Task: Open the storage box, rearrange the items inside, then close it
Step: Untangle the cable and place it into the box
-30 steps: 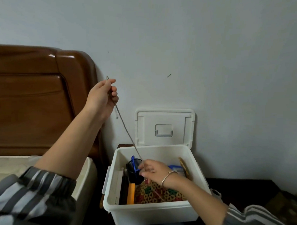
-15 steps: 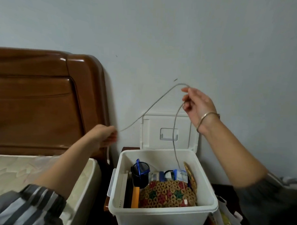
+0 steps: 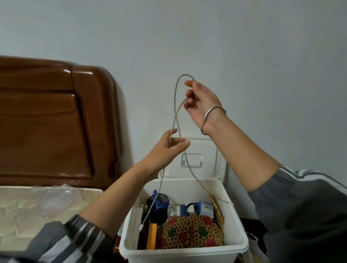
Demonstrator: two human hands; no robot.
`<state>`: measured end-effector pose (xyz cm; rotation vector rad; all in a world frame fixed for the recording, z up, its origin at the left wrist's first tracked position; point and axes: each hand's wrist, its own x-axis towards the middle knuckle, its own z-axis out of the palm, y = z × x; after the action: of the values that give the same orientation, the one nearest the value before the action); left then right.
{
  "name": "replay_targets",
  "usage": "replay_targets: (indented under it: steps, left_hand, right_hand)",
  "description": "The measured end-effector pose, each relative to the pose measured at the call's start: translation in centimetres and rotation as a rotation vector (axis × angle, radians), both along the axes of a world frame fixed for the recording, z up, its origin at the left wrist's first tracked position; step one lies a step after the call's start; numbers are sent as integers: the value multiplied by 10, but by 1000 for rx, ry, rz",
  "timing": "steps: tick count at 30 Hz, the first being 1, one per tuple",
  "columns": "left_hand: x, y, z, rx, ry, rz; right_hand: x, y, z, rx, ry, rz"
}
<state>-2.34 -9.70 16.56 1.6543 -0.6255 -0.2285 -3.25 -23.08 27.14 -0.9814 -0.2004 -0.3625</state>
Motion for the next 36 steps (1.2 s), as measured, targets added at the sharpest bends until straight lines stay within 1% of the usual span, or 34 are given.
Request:
replay_targets:
  steps: [5,8,10,13,15,16,18,21,22,23,24,25,26,27,28,29,30,31,32,34,36]
  left_hand:
    - [4,-21,-15,-49,27,102]
    - [9,-27,-19,-47,44,21]
    - [13,-25,-26,-47,66,-23]
    - [24,-1,-42,31,68,-13]
    - [36,26,-52,87,103,-22]
    - [41,40,-54,107,112,-27]
    - [50,64,-57,157,103,-30]
    - [56,74,-52,270,24,13]
    - [56,71,-48,268,-1,47]
    - [55,64,-43,252,-29,79]
    - [53,56,-36,240,-72,92]
    - [50,47,-29,243,-129,81]
    - [47,37,-21,268,-196,55]
    - [43,26,-14,304,-265,22]
    - [39,16,-7,338,-322,-13]
    - [35,7,-2,358,-359,-44]
    - [33,-1,2,360,-373,-66]
    - [32,-7,5,345,-374,-78]
    - [32,-10,7,324,-371,-80]
    - [35,-10,6,305,-354,-71]
    - [37,-4,2,326,-326,-75]
  right_hand:
    - [-6,-14,-7,-6,37,26]
    - [-8,-20,-6,6,29,-6]
    - [-6,-36,-2,123,4,-127]
    - [-4,-92,-7,334,21,-396]
    - [-9,-138,-23,422,97,-580]
    - [-12,-159,-35,432,172,-672]
    - [-15,-191,-63,380,364,-818]
    - [-12,-210,-103,236,643,-815]
    - [-11,-207,-113,139,733,-838]
    - [-10,-202,-123,-32,828,-891]
    - [-11,-192,-128,-248,876,-983]
    - [-11,-177,-129,-453,813,-1044]
    - [-11,-157,-126,-589,658,-1007]
    - [-12,-136,-122,-685,472,-885]
    - [-12,-115,-117,-796,317,-710]
    - [-13,-96,-113,-940,233,-531]
    - [-15,-80,-111,-1075,202,-368]
    - [-16,-69,-110,-1154,200,-220]
    - [-19,-62,-111,-1181,217,-99]
    - [-25,-59,-115,-1119,244,38]
    - [-28,-64,-122,-1046,249,45]
